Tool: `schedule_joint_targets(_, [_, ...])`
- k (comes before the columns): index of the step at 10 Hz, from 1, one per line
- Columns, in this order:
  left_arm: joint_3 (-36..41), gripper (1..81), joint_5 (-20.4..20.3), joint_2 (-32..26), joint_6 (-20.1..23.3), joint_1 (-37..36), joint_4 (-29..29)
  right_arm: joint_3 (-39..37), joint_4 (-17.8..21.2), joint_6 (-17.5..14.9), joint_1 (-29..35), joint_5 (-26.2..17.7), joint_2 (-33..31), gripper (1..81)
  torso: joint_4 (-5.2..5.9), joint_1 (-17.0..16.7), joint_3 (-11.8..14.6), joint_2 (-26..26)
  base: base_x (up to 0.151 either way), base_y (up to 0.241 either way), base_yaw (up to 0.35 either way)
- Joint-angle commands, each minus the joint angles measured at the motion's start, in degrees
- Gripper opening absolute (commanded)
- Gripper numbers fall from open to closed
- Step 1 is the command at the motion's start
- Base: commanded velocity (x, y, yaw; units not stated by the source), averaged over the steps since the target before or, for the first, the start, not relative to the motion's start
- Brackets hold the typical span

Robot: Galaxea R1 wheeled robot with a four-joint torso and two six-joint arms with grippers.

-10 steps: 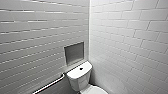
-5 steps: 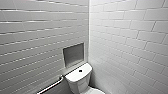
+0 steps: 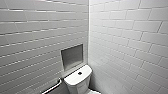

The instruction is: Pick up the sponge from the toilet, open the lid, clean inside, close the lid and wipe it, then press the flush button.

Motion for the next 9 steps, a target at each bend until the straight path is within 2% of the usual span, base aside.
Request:
schedule_joint_targets(1, [0.2,81.1,3.1,-0.1,0.1,-2.6,-0.4,0.2,0.1,-0.3,1.7,-3.7,0.0,1.0,0.0,0.0,0.0,0.0,0.096,0.0,0.0])
schedule_joint_targets(9, [0.2,81.1,3.1,0.1,0.1,-2.7,-0.4,0.3,0.1,-0.3,1.7,-3.6,0.0,1.0,0.0,0.0,0.0,0.0,0.08,0.0,0.0])
